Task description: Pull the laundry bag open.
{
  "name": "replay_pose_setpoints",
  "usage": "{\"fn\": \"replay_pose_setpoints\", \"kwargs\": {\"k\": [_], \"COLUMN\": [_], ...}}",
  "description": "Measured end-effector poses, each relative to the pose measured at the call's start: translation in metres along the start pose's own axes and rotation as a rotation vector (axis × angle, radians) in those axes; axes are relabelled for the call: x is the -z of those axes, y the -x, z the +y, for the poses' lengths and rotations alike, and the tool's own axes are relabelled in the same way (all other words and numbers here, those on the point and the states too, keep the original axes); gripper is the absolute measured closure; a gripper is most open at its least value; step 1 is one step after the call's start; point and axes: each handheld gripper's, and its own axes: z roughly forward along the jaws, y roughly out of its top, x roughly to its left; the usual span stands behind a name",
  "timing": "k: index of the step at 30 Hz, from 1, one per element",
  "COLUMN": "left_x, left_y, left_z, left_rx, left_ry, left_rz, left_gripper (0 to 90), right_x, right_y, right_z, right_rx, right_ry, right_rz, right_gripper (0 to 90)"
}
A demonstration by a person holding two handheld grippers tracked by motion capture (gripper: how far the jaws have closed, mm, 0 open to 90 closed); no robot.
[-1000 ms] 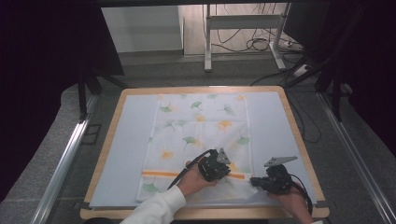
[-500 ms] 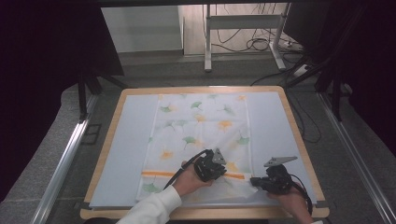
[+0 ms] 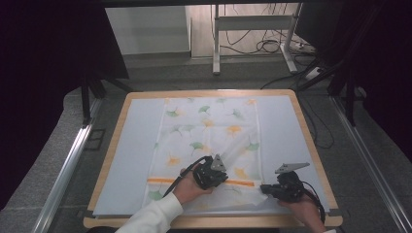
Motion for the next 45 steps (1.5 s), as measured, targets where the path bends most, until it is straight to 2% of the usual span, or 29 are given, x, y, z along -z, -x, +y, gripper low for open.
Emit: {"fn": "replay_pose_setpoints", "kwargs": {"k": [7, 9, 21, 26, 32, 36, 45], "left_x": [0.001, 0.002, 0.008, 0.011, 0.014, 0.015, 0.020], "left_y": [0.001, 0.000, -0.004, -0.007, -0.008, -0.009, -0.009], "left_z": [-0.001, -0.002, -0.008, -0.013, -0.015, -0.018, -0.021], "left_rx": [0.007, 0.019, 0.034, 0.056, 0.057, 0.078, 0.073], "left_ry": [-0.007, -0.006, -0.008, -0.007, -0.008, -0.002, -0.014], "left_rz": [0.021, 0.019, 0.025, 0.024, 0.027, 0.030, 0.040], "left_gripper": [84.4, 84.4, 84.4, 84.4, 84.4, 84.4, 84.4], "right_x": [0.000, 0.000, 0.000, 0.000, 0.000, 0.000, 0.000], "right_y": [0.000, 0.000, 0.000, 0.000, 0.000, 0.000, -0.001], "right_z": [0.000, 0.000, 0.000, 0.000, 0.000, 0.000, 0.000], "right_rx": [0.001, 0.004, 0.006, 0.007, 0.007, 0.007, 0.011], "right_ry": [0.003, 0.003, 0.001, 0.001, 0.001, 0.001, 0.002], "right_rz": [0.003, 0.001, -0.001, -0.001, -0.001, -0.002, -0.004], "right_gripper": [90.0, 90.0, 90.0, 90.0, 89.9, 89.9, 89.9]}}
